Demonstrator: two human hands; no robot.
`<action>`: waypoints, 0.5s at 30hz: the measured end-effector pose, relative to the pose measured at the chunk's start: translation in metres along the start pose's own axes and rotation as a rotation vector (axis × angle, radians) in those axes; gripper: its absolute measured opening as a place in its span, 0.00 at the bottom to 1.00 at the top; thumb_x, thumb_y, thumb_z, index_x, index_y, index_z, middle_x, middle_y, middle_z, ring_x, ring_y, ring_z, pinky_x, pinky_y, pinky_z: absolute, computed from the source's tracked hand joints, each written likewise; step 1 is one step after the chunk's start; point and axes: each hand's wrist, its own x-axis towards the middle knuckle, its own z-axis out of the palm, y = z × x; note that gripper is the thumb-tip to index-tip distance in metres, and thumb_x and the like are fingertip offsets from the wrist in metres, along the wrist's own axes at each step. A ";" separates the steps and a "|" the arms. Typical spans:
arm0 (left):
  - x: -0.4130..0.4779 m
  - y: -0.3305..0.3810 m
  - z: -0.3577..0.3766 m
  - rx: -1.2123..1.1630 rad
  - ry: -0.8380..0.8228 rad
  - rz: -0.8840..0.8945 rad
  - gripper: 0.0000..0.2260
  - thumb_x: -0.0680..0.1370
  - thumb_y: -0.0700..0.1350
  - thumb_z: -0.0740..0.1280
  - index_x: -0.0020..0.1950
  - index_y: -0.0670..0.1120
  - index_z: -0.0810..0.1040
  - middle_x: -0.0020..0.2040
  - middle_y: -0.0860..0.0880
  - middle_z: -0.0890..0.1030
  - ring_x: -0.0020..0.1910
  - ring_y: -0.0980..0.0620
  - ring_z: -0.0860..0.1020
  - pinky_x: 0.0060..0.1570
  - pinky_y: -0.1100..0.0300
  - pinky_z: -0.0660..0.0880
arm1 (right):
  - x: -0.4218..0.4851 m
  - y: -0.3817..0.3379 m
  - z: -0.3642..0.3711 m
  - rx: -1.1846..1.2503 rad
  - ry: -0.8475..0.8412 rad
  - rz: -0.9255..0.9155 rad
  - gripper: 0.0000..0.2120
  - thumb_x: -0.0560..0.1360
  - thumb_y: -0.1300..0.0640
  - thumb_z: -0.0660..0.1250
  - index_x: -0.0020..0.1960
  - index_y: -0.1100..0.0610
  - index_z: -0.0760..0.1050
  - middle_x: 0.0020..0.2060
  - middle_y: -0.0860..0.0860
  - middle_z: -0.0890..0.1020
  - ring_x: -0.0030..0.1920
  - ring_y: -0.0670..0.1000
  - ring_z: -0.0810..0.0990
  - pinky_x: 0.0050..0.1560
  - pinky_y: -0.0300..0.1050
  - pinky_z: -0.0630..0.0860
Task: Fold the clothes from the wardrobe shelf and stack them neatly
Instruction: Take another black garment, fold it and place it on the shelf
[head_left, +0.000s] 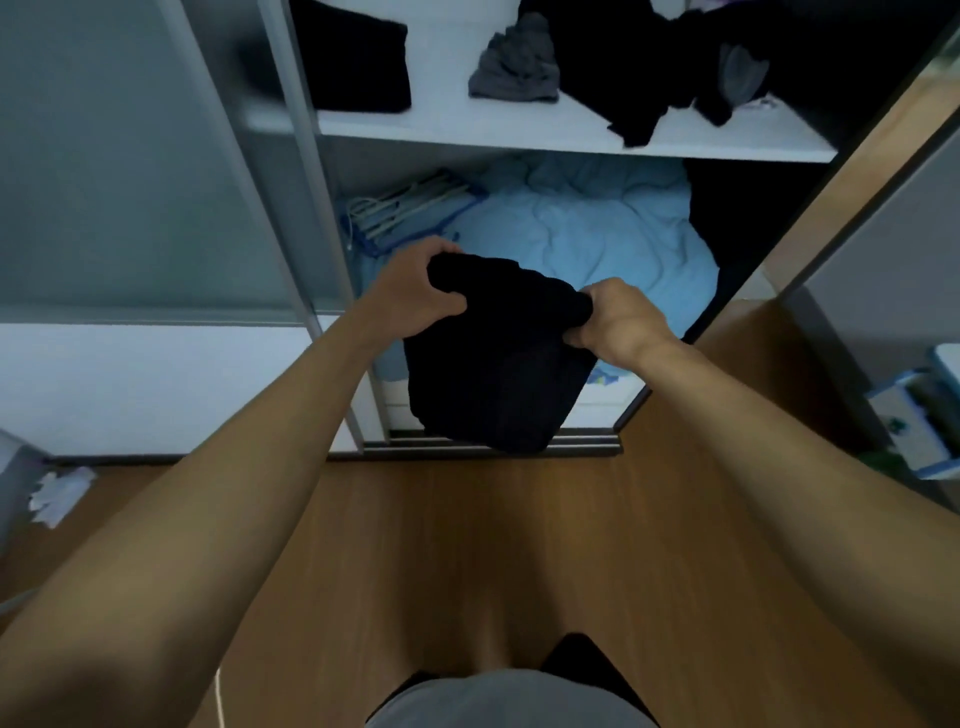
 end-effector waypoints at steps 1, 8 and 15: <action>0.008 0.004 -0.007 0.011 0.008 0.026 0.20 0.69 0.37 0.73 0.59 0.50 0.75 0.49 0.53 0.78 0.42 0.64 0.77 0.39 0.70 0.75 | 0.005 -0.005 -0.008 -0.067 0.085 -0.017 0.03 0.72 0.57 0.71 0.46 0.54 0.78 0.43 0.53 0.82 0.47 0.57 0.81 0.44 0.47 0.74; 0.073 0.037 -0.053 0.178 0.054 0.199 0.19 0.70 0.37 0.71 0.56 0.54 0.72 0.47 0.59 0.75 0.43 0.63 0.75 0.39 0.77 0.69 | 0.055 -0.020 -0.065 0.658 0.151 -0.098 0.11 0.78 0.64 0.67 0.47 0.47 0.75 0.44 0.54 0.83 0.33 0.53 0.84 0.38 0.49 0.83; 0.136 0.069 -0.062 -0.151 0.118 0.012 0.17 0.79 0.34 0.65 0.51 0.59 0.73 0.51 0.50 0.75 0.46 0.48 0.80 0.32 0.53 0.81 | 0.129 -0.021 -0.117 1.231 -0.068 -0.309 0.13 0.80 0.65 0.61 0.51 0.47 0.76 0.52 0.50 0.83 0.55 0.55 0.83 0.55 0.56 0.78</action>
